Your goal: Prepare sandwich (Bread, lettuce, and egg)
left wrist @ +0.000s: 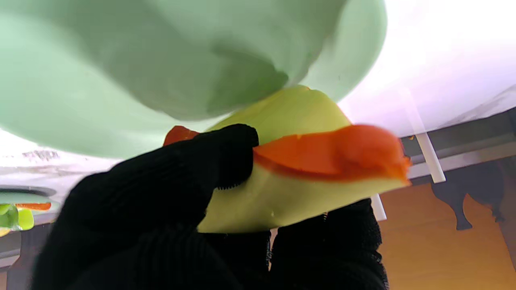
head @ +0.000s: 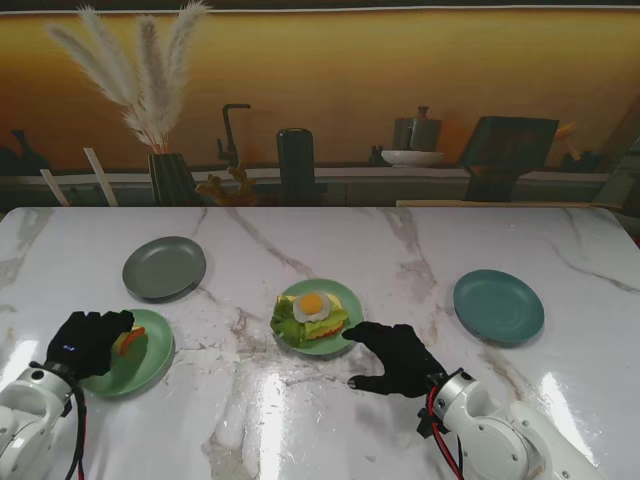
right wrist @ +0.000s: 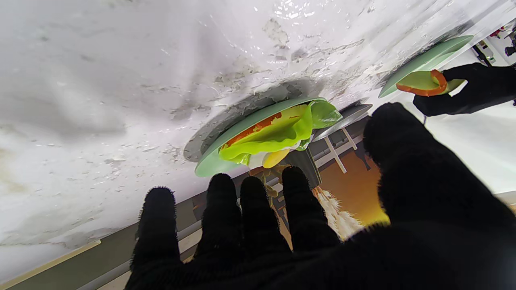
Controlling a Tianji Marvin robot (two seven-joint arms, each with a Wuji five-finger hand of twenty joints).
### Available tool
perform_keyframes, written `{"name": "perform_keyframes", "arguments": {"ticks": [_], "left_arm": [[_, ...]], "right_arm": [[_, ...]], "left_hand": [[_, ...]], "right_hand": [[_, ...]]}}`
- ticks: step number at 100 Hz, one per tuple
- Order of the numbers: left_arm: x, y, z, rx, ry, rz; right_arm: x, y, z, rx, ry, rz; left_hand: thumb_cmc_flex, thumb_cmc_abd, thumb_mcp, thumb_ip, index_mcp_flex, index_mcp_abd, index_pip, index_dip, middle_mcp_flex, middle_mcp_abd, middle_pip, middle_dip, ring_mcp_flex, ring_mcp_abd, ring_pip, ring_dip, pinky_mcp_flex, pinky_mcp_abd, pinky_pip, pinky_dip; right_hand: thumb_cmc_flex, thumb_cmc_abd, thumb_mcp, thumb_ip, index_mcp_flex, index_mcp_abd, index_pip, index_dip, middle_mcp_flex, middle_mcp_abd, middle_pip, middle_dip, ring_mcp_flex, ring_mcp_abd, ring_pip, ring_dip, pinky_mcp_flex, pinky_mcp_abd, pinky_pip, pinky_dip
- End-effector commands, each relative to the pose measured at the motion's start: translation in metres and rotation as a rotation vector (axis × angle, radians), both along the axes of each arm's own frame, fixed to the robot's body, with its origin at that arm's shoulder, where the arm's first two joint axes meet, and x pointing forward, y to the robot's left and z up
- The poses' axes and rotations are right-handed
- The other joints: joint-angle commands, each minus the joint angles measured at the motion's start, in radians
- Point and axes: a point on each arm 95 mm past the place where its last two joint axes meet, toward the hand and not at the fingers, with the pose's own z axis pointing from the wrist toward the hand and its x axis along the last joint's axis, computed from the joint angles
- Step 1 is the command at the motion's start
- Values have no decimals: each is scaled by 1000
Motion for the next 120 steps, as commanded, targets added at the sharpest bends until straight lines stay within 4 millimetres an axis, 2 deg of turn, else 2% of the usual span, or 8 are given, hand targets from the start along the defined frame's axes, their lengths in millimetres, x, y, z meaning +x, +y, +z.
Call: {"name": "perform_keyframes", "arguments": {"ticks": [1,19,36,50,66,96,120], "left_arm": [[3,-3,13,-14,-41,-3],[4,-11,31,-80,-83,-13],[8,-27,44,-197,-100,-7],[15,-44,47,-256,-99,-41],[27,-69,52,-312,-107,-95],[66,-130,59,-377,-93,-213],[95,-172,59,-393,-75,-262]], "right_arm": [[-2,6,0,16,1,5],[0,6,0,16,0,5],[1,6,0,21,-9,-2],[2,5,1,20,-22,-8],[5,2,3,16,-41,-19],[9,-6,5,-1,-66,-44],[11,-12,6,-9,-78,-68]], "left_hand": [[81,49,-4,-43,22,-10,41,12,36,-5,67,36,40,-6,27,-2,6,1,26,12],[77,50,-8,-39,46,-16,35,6,49,-2,59,17,47,2,21,-8,12,6,25,13],[67,38,-11,-33,85,-18,19,-9,81,3,56,-19,94,12,-6,-25,59,9,19,4],[68,37,-11,-30,91,-23,19,-13,83,2,51,-29,96,11,-9,-23,63,9,16,-1],[73,38,-14,-23,99,-29,18,-16,87,2,53,-32,96,12,-13,-23,57,14,10,-5],[75,34,-19,-10,105,-32,19,-18,88,1,49,-34,92,16,-24,-21,42,22,3,-5],[81,31,-23,-3,106,-32,19,-18,87,3,50,-31,88,17,-31,-11,30,25,1,1]], "right_hand": [[11,22,-26,-26,32,-24,13,-8,5,-7,-2,1,-32,-22,3,9,-17,11,-21,22],[17,28,-29,-26,34,-25,15,-9,11,-6,10,7,-30,-21,4,9,-16,10,-20,23],[28,39,-36,-25,33,-25,16,-10,20,-4,23,13,-30,-22,5,10,-16,9,-19,25],[34,42,-42,-24,35,-25,18,-10,18,-3,28,15,-31,-22,6,10,-16,8,-19,26],[37,45,-48,-23,37,-23,20,-11,19,-4,28,14,-31,-22,7,9,-16,7,-19,26],[42,48,-51,-22,41,-24,22,-11,21,-5,27,13,-30,-22,6,9,-15,7,-18,26],[45,49,-53,-21,42,-22,23,-12,24,-5,24,12,-31,-24,6,9,-16,7,-20,25]]}}
